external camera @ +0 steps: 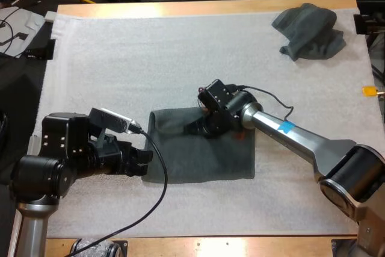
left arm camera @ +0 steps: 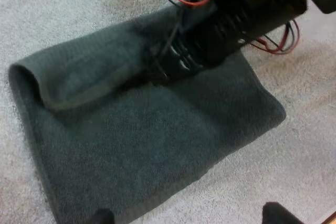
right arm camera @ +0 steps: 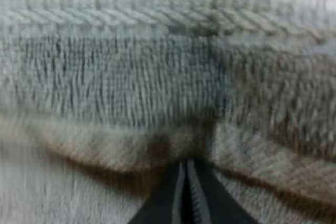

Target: Pick towel from pile, fold and stack

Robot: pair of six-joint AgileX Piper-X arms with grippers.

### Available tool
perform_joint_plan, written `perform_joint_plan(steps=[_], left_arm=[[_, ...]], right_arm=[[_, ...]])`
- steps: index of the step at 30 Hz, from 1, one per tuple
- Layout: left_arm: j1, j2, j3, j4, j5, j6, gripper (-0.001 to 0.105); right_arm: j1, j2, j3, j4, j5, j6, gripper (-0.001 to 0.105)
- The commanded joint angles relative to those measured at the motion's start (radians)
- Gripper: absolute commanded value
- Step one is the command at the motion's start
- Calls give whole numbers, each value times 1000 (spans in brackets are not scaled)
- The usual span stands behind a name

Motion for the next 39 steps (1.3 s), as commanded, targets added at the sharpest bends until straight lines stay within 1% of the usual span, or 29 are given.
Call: perform_joint_plan(steps=[1,7,8,9,10,11,13,16,20,24,28,33,34,35,36,39], left_arm=[[-3,0,-3,4,4,0,56],[-2,1,-2,7,5,1,56],[-3,2,-3,8,5,1,56],[-4,2,-2,8,6,1,56],[-3,2,-4,10,7,-2,56],[-2,0,-4,10,9,-1,56],[-1,1,-4,9,10,0,56],[-2,1,-4,10,12,-1,56],[-2,2,-3,11,14,-2,56],[-4,2,-3,11,14,0,56],[-5,0,-3,11,14,1,56],[-6,-2,-3,8,15,2,56],[-5,-2,-3,8,15,2,56],[-3,0,-3,8,14,1,56],[-2,-2,-1,8,15,2,56],[-3,-2,-1,8,18,2,56]], right_arm=[[-3,18,-31,-59,52,32,0],[-18,35,-84,-166,135,100,0],[-28,36,-108,-198,175,112,0],[-33,37,-119,-211,190,116,0],[-29,36,-110,-196,166,110,0],[-41,36,-129,-233,190,123,0],[-49,29,-140,-259,208,127,0],[-50,1,-150,-265,239,105,0],[-44,-74,-157,-220,279,39,0],[-39,-169,-160,-142,302,-37,0],[-36,-260,-157,-28,325,-93,0],[-37,-362,-156,149,336,-129,0],[-37,-363,-157,140,335,-126,0],[-38,-346,-160,82,331,-116,0],[-37,-355,-164,62,332,-115,0],[-38,-414,-164,123,335,-127,0]])
